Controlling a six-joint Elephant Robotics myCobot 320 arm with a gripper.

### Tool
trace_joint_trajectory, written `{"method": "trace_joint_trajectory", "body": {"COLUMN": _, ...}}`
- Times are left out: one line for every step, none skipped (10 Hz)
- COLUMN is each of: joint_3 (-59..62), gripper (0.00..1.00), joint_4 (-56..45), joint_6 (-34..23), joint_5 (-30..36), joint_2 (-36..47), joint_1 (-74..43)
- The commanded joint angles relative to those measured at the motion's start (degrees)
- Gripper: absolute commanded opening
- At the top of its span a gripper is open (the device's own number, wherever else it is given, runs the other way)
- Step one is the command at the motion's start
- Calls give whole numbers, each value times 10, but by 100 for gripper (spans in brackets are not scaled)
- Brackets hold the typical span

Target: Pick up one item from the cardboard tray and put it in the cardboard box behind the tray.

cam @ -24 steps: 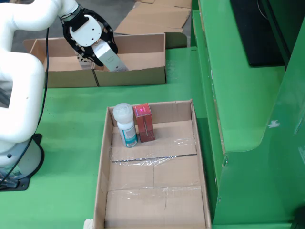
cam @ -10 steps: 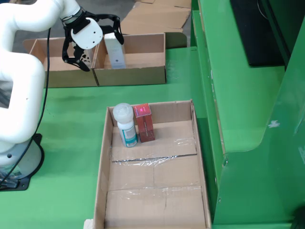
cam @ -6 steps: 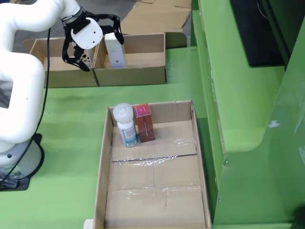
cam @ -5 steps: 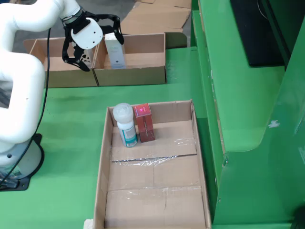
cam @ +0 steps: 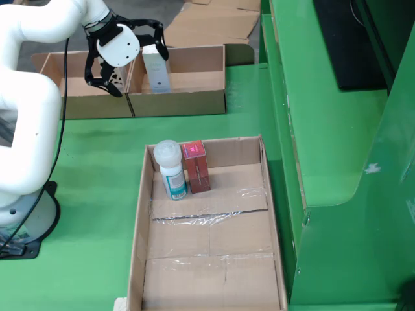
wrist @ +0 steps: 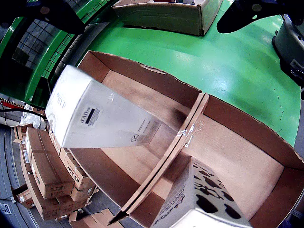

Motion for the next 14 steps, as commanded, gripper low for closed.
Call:
{"method": "trace_joint_trajectory", "body": {"joint_3": 12, "gripper": 100, "joint_4": 4, "joint_6": 0, "joint_5": -5, "joint_2": 25, "joint_1": 3}}
{"method": "trace_joint_trajectory", "body": {"joint_3": 12, "gripper": 100, "joint_4": 4, "joint_6": 0, "joint_5": -5, "joint_2": 25, "joint_1": 3}}
{"method": "trace_joint_trajectory", "body": {"joint_3": 12, "gripper": 100, "joint_4": -23, "joint_6": 10, "joint_5": 0, "joint_2": 49, "joint_1": -11}}
{"method": "trace_joint_trajectory", "body": {"joint_3": 12, "gripper": 100, "joint_4": -53, "joint_6": 24, "joint_5": 6, "joint_2": 75, "joint_1": -23}}
{"method": "trace_joint_trajectory", "body": {"joint_3": 12, "gripper": 100, "joint_4": -53, "joint_6": 24, "joint_5": 6, "joint_2": 75, "joint_1": -23}}
{"method": "trace_joint_trajectory", "body": {"joint_3": 12, "gripper": 100, "joint_4": -53, "joint_6": 24, "joint_5": 6, "joint_2": 75, "joint_1": -23}}
{"method": "trace_joint_trajectory", "body": {"joint_3": 12, "gripper": 100, "joint_4": -88, "joint_6": 42, "joint_5": -24, "joint_2": 137, "joint_1": -34}}
{"method": "trace_joint_trajectory", "body": {"joint_3": 12, "gripper": 100, "joint_4": -104, "joint_6": 56, "joint_5": -38, "joint_2": 168, "joint_1": -29}}
{"method": "trace_joint_trajectory", "body": {"joint_3": 12, "gripper": 100, "joint_4": -104, "joint_6": 56, "joint_5": -38, "joint_2": 168, "joint_1": -29}}
{"method": "trace_joint_trajectory", "body": {"joint_3": 12, "gripper": 100, "joint_4": -144, "joint_6": 108, "joint_5": -35, "joint_2": 239, "joint_1": -29}}
{"method": "trace_joint_trajectory", "body": {"joint_3": 12, "gripper": 100, "joint_4": -144, "joint_6": 108, "joint_5": -35, "joint_2": 239, "joint_1": -29}}
{"method": "trace_joint_trajectory", "body": {"joint_3": 12, "gripper": 100, "joint_4": -269, "joint_6": 195, "joint_5": 63, "joint_2": 304, "joint_1": -89}}
{"method": "trace_joint_trajectory", "body": {"joint_3": 12, "gripper": 100, "joint_4": -269, "joint_6": 195, "joint_5": 63, "joint_2": 304, "joint_1": -89}}
{"method": "trace_joint_trajectory", "body": {"joint_3": 12, "gripper": 100, "joint_4": -269, "joint_6": 195, "joint_5": 63, "joint_2": 304, "joint_1": -89}}
